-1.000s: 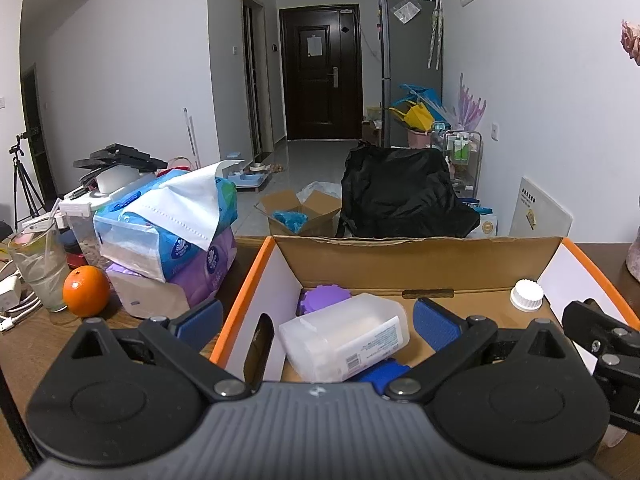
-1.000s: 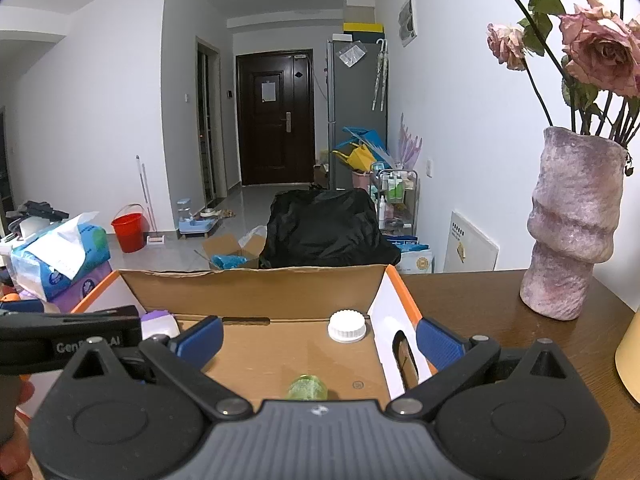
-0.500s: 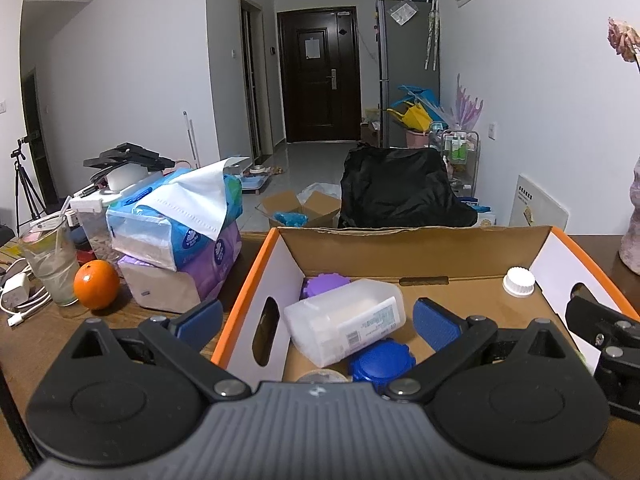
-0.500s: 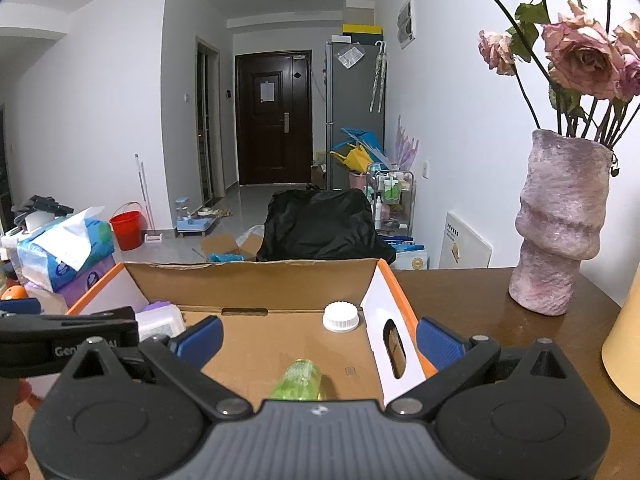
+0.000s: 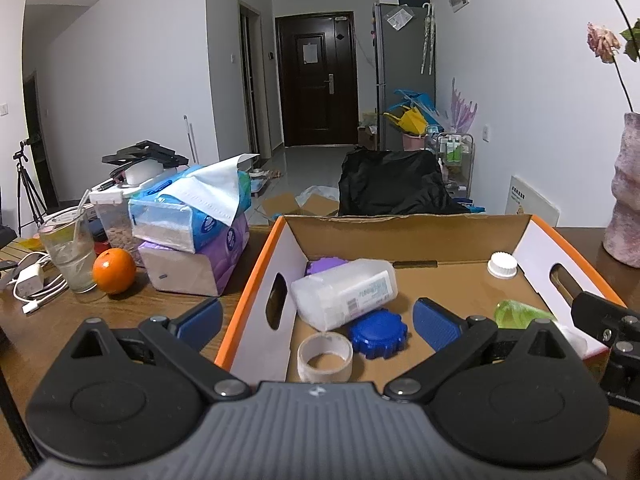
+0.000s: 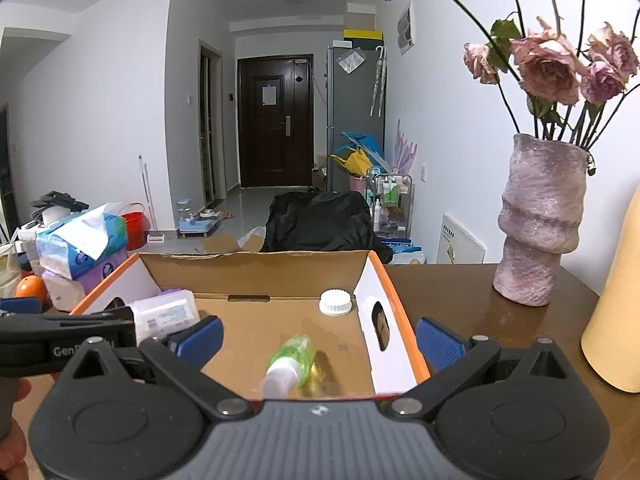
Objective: Organize rigid objects
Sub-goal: 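Withdraw both tools from the box toward the white plug adapter, then grasp the red lint brush with the right tool while the left tool grasps the white round tin, then carry the red lint brush and white round tin over the cardboard box with both tools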
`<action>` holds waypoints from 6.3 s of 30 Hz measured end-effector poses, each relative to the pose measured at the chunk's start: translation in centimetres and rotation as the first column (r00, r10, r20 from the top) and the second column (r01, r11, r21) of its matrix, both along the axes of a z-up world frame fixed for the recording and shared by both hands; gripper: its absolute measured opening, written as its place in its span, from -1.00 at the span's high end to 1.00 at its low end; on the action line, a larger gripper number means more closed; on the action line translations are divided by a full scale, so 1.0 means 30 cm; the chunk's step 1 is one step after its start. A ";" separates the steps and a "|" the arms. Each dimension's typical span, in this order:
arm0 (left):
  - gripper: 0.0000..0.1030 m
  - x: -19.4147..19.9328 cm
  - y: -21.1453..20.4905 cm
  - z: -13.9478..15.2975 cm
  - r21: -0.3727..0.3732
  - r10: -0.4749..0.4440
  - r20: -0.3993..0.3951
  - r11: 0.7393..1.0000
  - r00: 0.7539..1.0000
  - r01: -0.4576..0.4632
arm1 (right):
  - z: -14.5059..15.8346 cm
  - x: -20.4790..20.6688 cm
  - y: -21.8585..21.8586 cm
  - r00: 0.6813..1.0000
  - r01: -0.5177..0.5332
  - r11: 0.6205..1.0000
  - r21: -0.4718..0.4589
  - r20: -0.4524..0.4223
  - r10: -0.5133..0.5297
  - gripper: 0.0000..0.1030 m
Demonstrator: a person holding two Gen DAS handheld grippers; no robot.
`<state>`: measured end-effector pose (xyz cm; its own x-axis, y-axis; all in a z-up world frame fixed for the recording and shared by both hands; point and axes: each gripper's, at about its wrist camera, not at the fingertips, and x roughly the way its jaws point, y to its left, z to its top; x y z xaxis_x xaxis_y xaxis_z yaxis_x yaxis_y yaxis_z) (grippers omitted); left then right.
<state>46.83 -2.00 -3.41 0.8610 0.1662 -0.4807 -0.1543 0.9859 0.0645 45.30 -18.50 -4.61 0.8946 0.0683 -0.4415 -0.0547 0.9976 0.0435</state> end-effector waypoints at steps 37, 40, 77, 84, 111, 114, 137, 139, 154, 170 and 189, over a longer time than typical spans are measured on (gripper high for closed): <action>-1.00 -0.458 -0.033 -0.035 -0.002 -0.036 -0.018 0.999 0.999 0.036 | -0.038 -0.449 -0.108 1.000 0.005 0.999 -0.035 -0.001 -0.005 -1.00; -1.00 -0.496 -0.042 -0.044 -0.002 -0.041 -0.022 0.999 0.999 0.041 | -0.053 -0.481 -0.123 1.000 0.012 0.999 -0.043 -0.013 -0.013 -1.00; -1.00 -0.553 -0.060 -0.138 -0.052 -0.038 -0.129 0.998 0.991 0.032 | -0.247 -0.441 -0.418 0.955 -0.045 0.999 0.022 -0.292 0.049 -0.06; -1.00 -0.543 -0.055 -0.136 -0.064 -0.043 -0.131 0.997 0.990 0.035 | -0.200 -0.469 -0.433 0.978 -0.003 0.998 0.064 -0.209 0.017 -0.06; -1.00 -0.389 -0.448 -0.160 -0.029 -0.226 -0.153 0.974 0.962 0.225 | -0.165 -0.485 -0.517 0.989 0.058 0.990 0.131 -0.140 -0.039 -0.06; -1.00 -0.363 -0.484 -0.182 -0.021 -0.233 -0.165 0.972 0.959 0.233 | -0.167 -0.481 -0.536 0.989 0.069 0.989 0.131 -0.141 -0.050 -0.06; 0.11 -0.259 -0.539 -0.228 -0.114 -0.315 -0.215 0.948 0.924 0.296 | -0.200 -0.457 -0.588 0.985 0.116 0.985 0.126 -0.144 -0.098 -0.06; 0.20 -0.259 -0.535 -0.225 -0.122 -0.319 -0.212 0.947 0.924 0.298 | -0.204 -0.455 -0.584 0.984 0.117 0.986 0.118 -0.145 -0.099 -0.06; 0.21 -0.296 -0.530 -0.197 -0.099 -0.318 -0.181 0.947 0.931 0.304 | -0.197 -0.472 -0.560 0.989 0.111 0.990 0.089 -0.109 -0.102 -0.06; 0.21 -0.398 -0.412 -0.123 -0.115 -0.287 -0.114 0.955 0.951 0.274 | -0.176 -0.510 -0.461 0.993 0.090 0.988 0.126 -0.082 -0.080 -0.06; 0.21 -0.503 -0.166 -0.001 -0.128 -0.236 -0.003 0.964 0.972 0.234 | -0.111 -0.539 -0.233 0.998 0.026 0.988 0.151 -0.063 -0.017 -0.06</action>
<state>31.76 -6.98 -3.44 0.8599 -0.1023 -0.5001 0.0824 0.9947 -0.0618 29.14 -25.49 -7.94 0.8683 0.1197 -0.4814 -0.0259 0.9801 0.1969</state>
